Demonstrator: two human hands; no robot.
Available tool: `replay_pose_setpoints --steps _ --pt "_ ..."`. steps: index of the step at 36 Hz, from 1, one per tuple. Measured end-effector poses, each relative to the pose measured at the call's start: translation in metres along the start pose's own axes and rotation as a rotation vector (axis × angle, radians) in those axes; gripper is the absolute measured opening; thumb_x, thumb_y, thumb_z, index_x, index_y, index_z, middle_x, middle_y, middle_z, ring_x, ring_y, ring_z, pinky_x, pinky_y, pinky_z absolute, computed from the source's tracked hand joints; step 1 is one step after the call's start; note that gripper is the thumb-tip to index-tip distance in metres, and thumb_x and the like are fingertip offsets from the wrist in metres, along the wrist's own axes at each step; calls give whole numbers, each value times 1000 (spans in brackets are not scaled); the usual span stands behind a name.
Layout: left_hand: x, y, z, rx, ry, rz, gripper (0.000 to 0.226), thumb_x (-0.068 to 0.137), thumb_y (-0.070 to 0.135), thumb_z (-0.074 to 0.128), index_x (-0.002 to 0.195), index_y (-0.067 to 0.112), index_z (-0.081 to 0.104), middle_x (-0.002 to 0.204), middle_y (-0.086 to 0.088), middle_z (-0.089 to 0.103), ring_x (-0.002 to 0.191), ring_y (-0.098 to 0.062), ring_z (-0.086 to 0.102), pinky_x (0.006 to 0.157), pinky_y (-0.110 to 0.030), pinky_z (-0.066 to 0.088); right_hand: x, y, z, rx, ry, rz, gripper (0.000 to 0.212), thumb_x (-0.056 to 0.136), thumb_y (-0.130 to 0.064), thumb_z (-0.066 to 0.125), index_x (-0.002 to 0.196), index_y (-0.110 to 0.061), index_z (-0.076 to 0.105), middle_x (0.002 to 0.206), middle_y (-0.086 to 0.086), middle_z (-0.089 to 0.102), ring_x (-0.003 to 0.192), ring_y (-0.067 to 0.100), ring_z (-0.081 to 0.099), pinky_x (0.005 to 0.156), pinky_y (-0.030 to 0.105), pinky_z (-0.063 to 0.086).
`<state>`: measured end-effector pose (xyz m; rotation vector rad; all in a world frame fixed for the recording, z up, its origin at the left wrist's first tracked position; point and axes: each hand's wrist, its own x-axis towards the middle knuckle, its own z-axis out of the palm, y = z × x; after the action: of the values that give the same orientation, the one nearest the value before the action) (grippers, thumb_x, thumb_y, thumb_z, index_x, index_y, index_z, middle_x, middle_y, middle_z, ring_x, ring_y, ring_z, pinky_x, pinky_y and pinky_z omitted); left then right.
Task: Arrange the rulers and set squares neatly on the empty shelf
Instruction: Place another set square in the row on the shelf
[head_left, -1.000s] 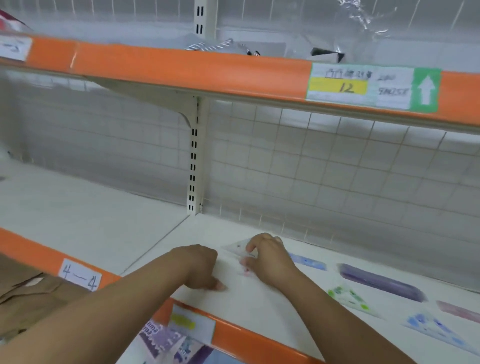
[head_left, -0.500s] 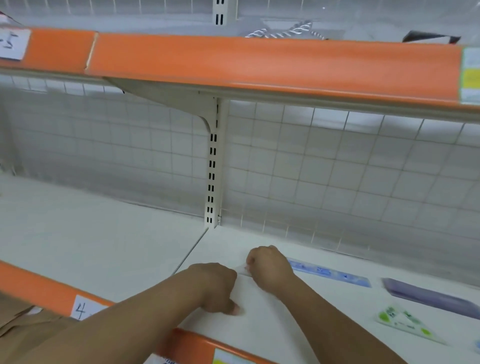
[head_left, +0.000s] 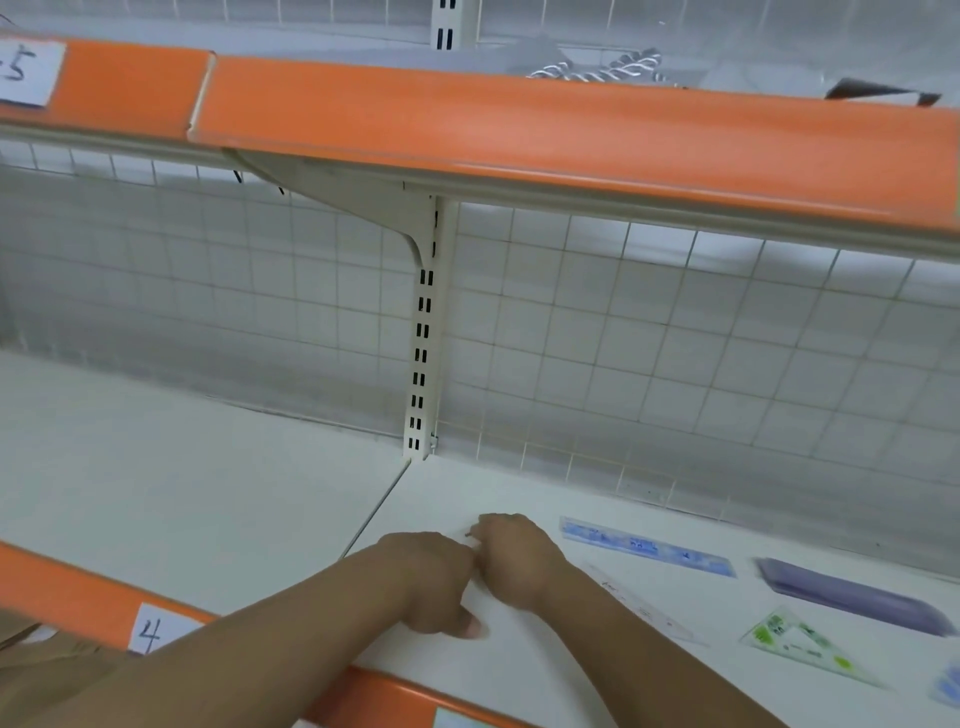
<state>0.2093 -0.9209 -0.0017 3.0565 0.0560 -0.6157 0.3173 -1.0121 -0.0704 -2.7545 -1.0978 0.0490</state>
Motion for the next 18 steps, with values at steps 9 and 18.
replay_pose_setpoints --steps 9,18 --pt "5 -2 0 20 -2 -37 60 93 56 48 135 14 41 135 -4 49 123 -23 48 97 -34 40 -16 1 -12 -35 63 27 21 94 -19 46 103 -8 61 116 12 54 111 30 46 88 38 45" --pt "6 -10 7 46 -1 -69 57 92 56 48 129 12 49 131 -4 53 120 -23 50 93 -34 42 -35 4 -23 -96 86 100 24 95 -18 41 108 -5 57 111 14 55 99 30 55 71 30 38"
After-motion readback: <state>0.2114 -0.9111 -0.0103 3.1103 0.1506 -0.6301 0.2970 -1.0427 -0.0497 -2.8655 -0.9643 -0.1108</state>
